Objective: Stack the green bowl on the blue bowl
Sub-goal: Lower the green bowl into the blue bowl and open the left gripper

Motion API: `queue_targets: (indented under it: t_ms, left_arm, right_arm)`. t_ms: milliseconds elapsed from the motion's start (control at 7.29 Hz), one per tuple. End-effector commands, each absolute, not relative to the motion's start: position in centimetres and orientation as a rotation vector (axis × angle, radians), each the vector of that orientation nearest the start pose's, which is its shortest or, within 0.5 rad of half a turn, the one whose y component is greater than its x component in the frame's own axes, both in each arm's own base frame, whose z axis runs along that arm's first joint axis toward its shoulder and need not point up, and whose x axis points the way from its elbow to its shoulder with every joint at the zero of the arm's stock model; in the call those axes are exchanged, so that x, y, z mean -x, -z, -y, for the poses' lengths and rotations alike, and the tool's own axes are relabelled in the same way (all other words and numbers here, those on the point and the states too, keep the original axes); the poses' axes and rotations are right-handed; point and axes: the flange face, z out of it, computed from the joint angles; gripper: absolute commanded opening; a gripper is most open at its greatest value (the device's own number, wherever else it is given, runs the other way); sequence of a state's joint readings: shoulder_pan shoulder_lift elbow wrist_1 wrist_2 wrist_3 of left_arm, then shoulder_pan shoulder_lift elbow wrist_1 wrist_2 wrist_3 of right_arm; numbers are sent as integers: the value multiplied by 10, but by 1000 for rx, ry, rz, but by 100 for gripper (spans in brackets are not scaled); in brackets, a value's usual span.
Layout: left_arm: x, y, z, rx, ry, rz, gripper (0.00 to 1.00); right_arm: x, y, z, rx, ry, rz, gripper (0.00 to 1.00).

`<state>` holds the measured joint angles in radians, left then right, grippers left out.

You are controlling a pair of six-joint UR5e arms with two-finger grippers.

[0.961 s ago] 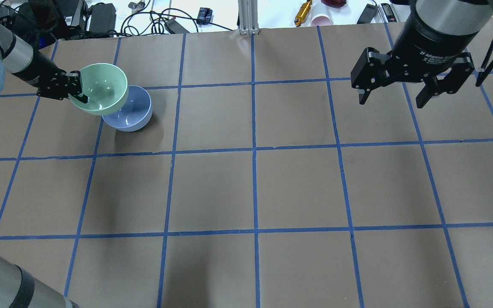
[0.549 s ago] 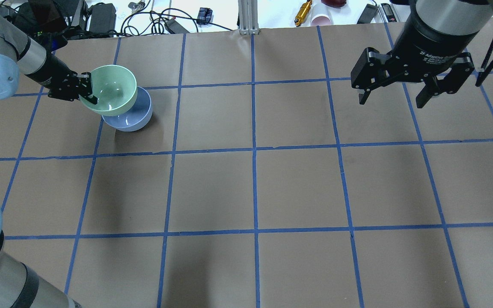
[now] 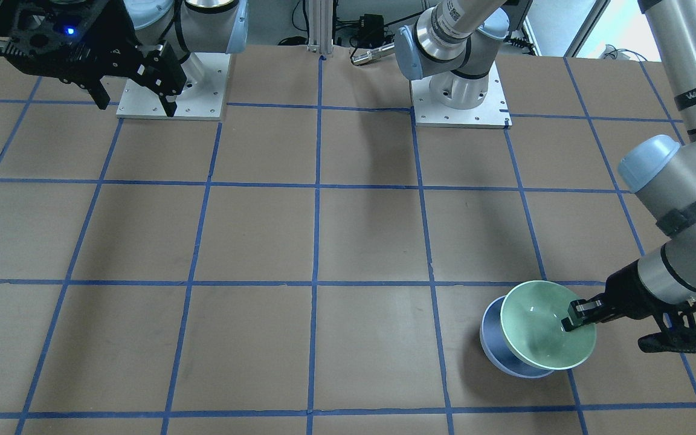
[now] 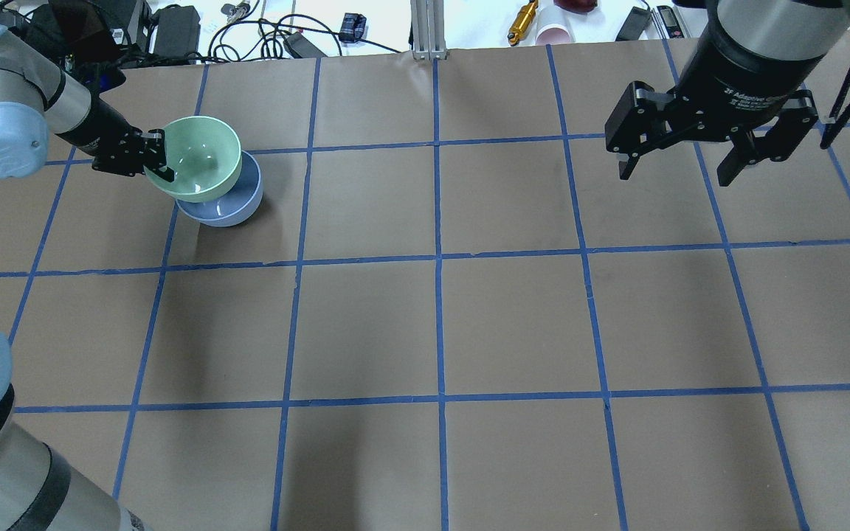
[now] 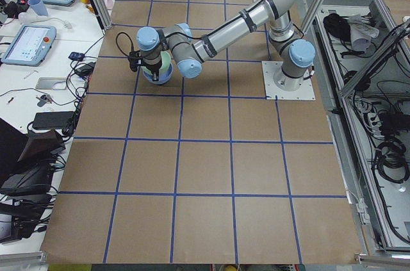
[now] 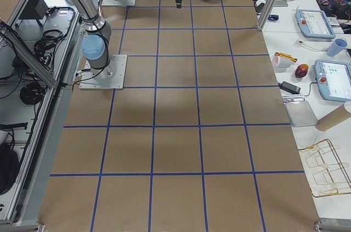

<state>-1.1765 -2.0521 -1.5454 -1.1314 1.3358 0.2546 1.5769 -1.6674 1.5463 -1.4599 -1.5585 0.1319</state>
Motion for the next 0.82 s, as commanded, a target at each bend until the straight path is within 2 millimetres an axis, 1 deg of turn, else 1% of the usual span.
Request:
queue_targets:
  t_ms: [0, 137, 275, 412, 549, 686]
  left_arm:
    - [-104, -261, 658, 240, 88, -3364, 16]
    - [-104, -261, 658, 243, 88, -3363, 39]
    - [-104, -261, 658, 248, 85, -3364, 82]
    - [-104, -261, 658, 253, 84, -3363, 100]
    - [-98, -272, 657, 257, 109, -3361, 100]
    - [-80, -296, 657, 224, 155, -3348, 100]
  right_arm:
    - [-137, -534, 448, -197, 15, -3122, 100]
    - [-137, -534, 448, -197, 13, -3123, 100]
    - [-137, -534, 448, -197, 15, -3122, 100]
    - [-137, -534, 448, -197, 15, -3122, 100]
    - [-137, -534, 448, -197, 15, -3122, 100]
    - [-137, -534, 448, -197, 13, -3123, 100]
